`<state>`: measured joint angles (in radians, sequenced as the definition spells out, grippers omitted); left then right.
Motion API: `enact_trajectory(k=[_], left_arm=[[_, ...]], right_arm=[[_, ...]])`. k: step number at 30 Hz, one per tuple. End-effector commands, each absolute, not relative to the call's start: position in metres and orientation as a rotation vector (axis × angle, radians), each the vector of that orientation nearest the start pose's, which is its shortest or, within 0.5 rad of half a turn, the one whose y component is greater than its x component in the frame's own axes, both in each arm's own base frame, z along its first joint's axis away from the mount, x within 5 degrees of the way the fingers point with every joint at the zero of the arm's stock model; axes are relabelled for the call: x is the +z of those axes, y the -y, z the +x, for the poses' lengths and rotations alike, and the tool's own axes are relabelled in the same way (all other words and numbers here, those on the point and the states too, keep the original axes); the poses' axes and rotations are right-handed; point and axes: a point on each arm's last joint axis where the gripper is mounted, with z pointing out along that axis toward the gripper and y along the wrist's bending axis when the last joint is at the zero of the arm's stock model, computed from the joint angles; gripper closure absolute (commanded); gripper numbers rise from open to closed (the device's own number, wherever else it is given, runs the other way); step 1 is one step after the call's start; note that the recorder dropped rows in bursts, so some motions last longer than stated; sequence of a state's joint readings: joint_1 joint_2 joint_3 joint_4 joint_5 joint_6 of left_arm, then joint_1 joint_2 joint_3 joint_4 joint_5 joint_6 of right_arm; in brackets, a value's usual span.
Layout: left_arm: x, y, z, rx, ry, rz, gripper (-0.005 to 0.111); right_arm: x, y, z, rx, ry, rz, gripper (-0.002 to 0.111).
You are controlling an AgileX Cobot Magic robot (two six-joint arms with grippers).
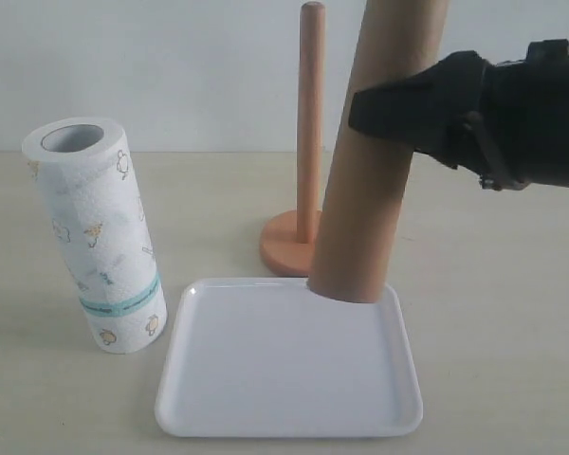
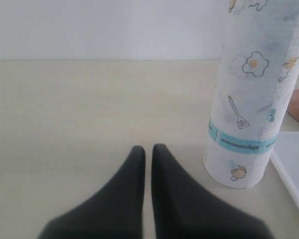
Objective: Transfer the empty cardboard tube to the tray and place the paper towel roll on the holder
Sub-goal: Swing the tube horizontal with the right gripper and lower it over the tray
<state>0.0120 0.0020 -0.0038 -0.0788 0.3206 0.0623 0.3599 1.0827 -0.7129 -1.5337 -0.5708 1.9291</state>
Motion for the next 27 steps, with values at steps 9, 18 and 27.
enact_trajectory(k=[9, 18, 27], left_arm=[[0.185, 0.001, 0.054, -0.017, -1.8, -0.007, 0.103], [0.185, 0.001, 0.054, -0.017, -1.8, -0.007, 0.103], [0.185, 0.001, 0.054, -0.017, -1.8, -0.007, 0.103]], right_arm=[[0.345, -0.102, 0.188, 0.01, -1.706, -0.588, 0.108], [0.339, -0.151, 0.158, -0.344, -1.932, -1.303, 0.108], [0.316, -0.197, 0.17, -0.461, -1.937, -1.643, 0.108]])
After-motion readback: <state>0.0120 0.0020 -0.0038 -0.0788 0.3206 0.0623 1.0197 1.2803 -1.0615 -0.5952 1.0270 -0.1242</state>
